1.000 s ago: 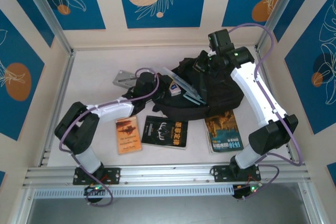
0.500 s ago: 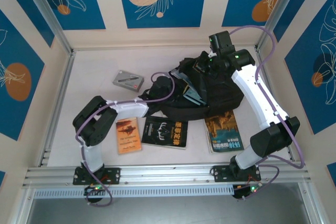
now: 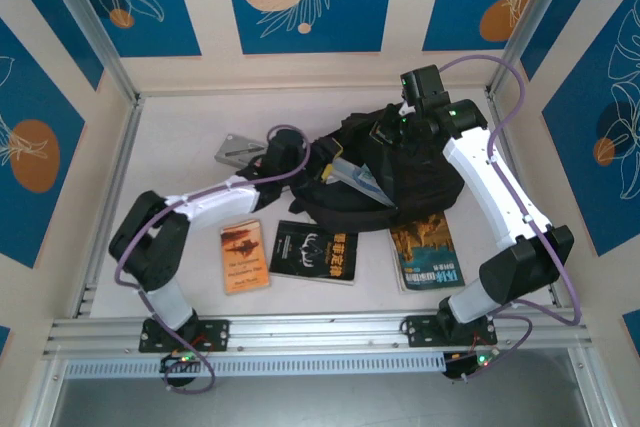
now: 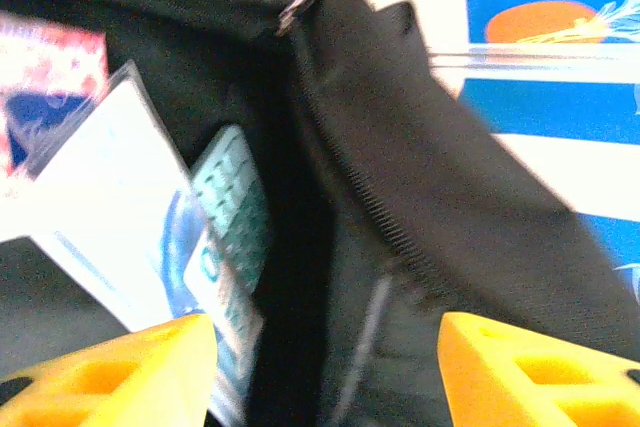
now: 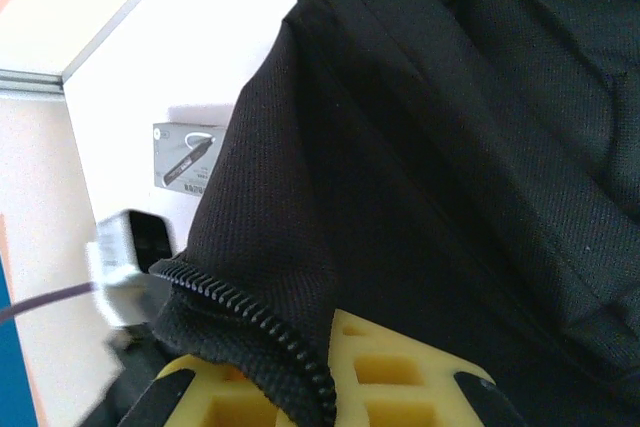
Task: Pack the student bag
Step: Place the loose stationery in the student bag, then pass the student bag at the top-right of the table.
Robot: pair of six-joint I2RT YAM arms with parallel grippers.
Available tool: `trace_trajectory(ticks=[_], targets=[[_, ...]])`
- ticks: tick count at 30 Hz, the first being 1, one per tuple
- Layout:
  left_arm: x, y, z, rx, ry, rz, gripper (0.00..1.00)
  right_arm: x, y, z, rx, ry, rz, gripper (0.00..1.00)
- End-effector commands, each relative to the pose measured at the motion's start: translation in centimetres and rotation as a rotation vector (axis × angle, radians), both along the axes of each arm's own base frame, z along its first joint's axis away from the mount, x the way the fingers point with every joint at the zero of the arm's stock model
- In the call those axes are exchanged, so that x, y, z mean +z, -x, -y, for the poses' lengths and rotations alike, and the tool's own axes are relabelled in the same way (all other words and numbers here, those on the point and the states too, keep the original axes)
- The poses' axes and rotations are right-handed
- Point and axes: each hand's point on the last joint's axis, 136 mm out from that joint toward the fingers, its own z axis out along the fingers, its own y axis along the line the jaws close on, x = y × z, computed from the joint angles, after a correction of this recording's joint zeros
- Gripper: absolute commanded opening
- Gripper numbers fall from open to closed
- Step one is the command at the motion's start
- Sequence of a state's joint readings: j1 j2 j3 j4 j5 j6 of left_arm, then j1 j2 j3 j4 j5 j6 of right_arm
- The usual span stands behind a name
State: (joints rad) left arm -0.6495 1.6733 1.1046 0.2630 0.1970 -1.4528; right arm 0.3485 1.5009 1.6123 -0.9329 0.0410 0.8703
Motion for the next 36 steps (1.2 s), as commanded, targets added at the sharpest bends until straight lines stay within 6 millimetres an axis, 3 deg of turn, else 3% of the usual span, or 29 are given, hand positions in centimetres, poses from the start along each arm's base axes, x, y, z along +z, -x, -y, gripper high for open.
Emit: trace_trajectory(ticks=[1, 7, 15, 17, 22, 26, 29, 31, 33, 36], targets=[[0.3, 0.4, 0.5, -0.071, 0.005, 0.006, 0.63, 0.9, 1.5, -0.5, 0.046, -0.043, 0.012, 0.0], [2.5, -0.7, 2.9, -0.099, 0.093, 0.031, 0.71, 0.6, 2.3, -0.7, 0.053, -0.068, 0.004, 0.0], [3.5, -2.0, 5.3, -0.088, 0.177, 0.004, 0.69, 0.5, 2.6, -1.5, 0.065, -0.084, -0.002, 0.0], [3.8, -2.3, 5.5, -0.078, 0.191, 0.003, 0.61, 0.3, 2.6, -1.5, 0.066, -0.082, -0.005, 0.0], [3.9, -2.8, 4.1, -0.035, 0.174, 0.005, 0.2, 0.0, 2.9, -1.1, 0.079, -0.043, -0.006, 0.0], [3.8, -3.1, 2.8, -0.026, 0.136, 0.002, 0.02, 0.1, 3.0, -0.9, 0.133, 0.021, 0.001, 0.01], [4.1, -3.3, 2.2, -0.026, 0.121, 0.007, 0.0, 0.2, 3.0, -1.0, 0.209, 0.085, 0.011, 0.18], [4.4, -3.5, 2.1, -0.035, 0.117, 0.01, 0.0, 0.2, 3.0, -1.1, 0.278, 0.166, 0.02, 0.41], [4.7, -3.7, 1.9, -0.04, 0.109, 0.018, 0.0, 0.4, 2.8, -1.0, 0.356, 0.3, 0.044, 0.51], [5.1, -3.9, 1.5, -0.045, 0.093, 0.025, 0.0, 0.7, 2.2, -1.5, 0.491, 0.547, 0.112, 0.57]])
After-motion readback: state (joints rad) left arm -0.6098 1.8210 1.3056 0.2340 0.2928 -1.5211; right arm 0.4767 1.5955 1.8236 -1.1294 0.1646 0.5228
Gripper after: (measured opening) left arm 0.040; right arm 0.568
